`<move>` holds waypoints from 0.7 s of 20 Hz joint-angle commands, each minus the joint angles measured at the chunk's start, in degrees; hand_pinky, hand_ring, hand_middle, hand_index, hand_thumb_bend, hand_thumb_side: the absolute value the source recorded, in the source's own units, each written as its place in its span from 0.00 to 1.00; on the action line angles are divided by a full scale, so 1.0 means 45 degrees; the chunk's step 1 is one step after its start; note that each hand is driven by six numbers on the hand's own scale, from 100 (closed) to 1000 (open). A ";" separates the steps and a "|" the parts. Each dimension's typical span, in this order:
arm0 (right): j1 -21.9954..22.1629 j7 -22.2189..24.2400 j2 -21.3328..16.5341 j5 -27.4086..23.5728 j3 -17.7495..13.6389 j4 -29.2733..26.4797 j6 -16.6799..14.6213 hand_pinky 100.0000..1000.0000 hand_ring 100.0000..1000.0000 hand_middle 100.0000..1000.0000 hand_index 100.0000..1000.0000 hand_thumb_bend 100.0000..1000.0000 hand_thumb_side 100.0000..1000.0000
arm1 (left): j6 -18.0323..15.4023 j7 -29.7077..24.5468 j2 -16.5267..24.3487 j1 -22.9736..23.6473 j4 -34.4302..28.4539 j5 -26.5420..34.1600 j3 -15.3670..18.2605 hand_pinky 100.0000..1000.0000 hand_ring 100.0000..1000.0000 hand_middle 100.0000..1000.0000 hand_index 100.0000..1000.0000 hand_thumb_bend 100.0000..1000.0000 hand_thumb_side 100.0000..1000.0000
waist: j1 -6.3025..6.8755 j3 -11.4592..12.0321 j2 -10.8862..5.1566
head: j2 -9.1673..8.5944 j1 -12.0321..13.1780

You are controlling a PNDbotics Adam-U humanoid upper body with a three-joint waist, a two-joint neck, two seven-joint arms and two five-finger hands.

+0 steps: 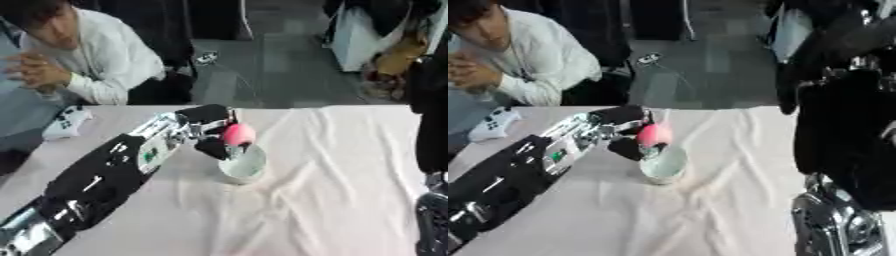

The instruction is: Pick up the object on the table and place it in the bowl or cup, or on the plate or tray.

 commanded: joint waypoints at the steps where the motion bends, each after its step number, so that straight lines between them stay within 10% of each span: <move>1: -0.0251 0.0005 0.0196 -0.0087 0.0040 -0.0144 0.0012 0.00 0.26 0.31 0.44 0.02 0.70 | -0.0205 0.0101 0.0111 -0.0363 0.0330 -0.0417 0.0376 0.00 0.00 0.00 0.26 0.00 0.57 | 0.0038 -0.0038 -0.0114 | -0.0188 0.0122; 14: -0.0307 0.0049 0.0339 -0.0157 0.0118 -0.0144 0.0011 0.00 0.26 0.31 0.44 0.02 0.70 | -0.0681 0.0519 -0.0274 -0.0588 0.1650 -0.1441 0.0944 0.00 0.00 0.00 0.28 0.00 0.58 | 0.0164 -0.0241 0.0002 | -0.0058 0.0188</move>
